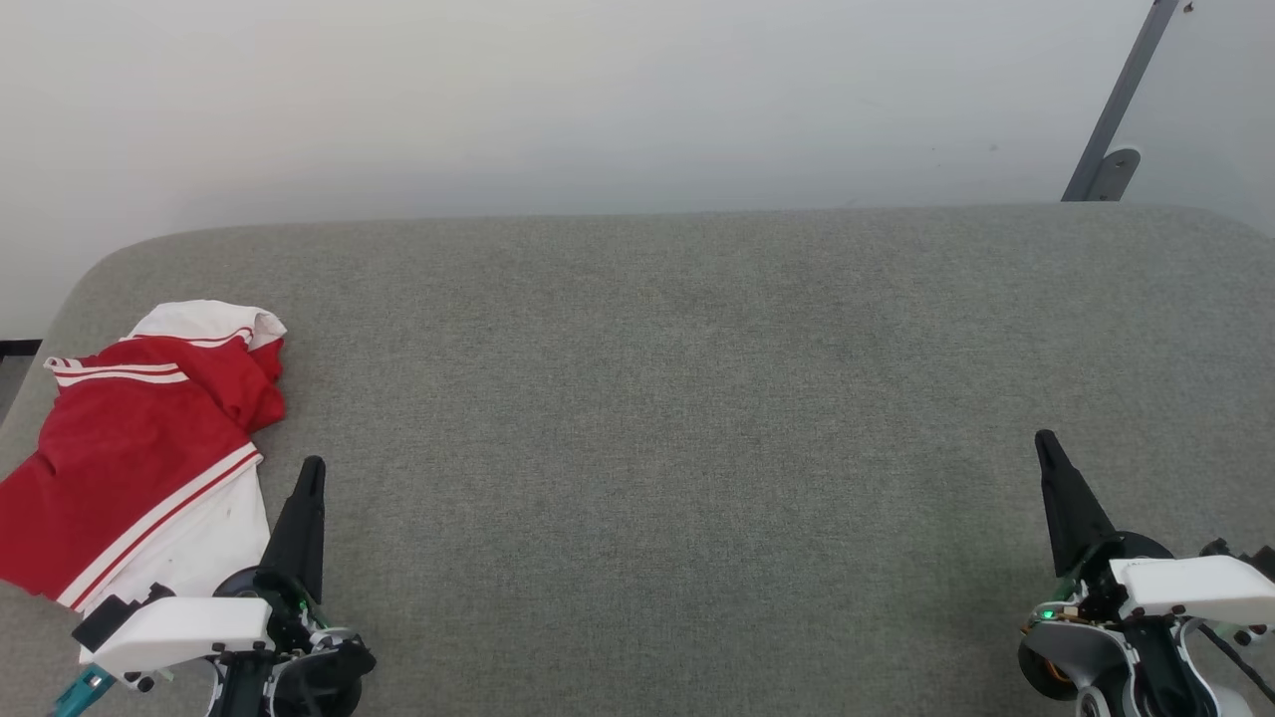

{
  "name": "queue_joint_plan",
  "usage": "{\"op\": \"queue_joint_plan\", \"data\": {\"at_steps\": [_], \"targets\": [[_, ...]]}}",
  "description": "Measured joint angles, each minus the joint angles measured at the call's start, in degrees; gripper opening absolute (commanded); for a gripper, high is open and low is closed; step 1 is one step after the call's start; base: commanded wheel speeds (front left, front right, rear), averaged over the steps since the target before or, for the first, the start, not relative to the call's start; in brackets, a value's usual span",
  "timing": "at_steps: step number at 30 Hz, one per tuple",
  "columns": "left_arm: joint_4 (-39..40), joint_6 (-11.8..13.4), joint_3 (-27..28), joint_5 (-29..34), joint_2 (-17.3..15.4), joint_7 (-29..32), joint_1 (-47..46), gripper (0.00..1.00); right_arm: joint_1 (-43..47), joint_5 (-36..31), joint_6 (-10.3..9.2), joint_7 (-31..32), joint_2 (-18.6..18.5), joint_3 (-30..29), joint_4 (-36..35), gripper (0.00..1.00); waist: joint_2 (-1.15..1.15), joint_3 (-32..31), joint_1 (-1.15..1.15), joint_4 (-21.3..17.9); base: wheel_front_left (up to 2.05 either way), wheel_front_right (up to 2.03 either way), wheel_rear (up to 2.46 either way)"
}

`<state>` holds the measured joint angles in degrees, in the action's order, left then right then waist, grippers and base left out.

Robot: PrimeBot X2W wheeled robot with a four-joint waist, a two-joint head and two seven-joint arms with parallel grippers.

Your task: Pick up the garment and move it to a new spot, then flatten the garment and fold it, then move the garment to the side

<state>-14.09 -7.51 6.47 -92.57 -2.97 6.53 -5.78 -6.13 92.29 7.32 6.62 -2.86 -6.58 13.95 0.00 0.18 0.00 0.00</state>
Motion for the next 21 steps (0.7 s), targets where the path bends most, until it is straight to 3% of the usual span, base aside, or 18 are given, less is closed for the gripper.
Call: {"op": "queue_joint_plan", "data": {"at_steps": [21], "targets": [[0.00, 0.00, 0.02, 0.01, 0.01, 0.00, 0.00, 0.00, 0.00, 0.00, 0.00, 0.00, 0.00, 0.01, 0.00, 0.00, 0.00, 0.00, 0.00, 0.00, 0.00, 0.00, 0.00]]}}
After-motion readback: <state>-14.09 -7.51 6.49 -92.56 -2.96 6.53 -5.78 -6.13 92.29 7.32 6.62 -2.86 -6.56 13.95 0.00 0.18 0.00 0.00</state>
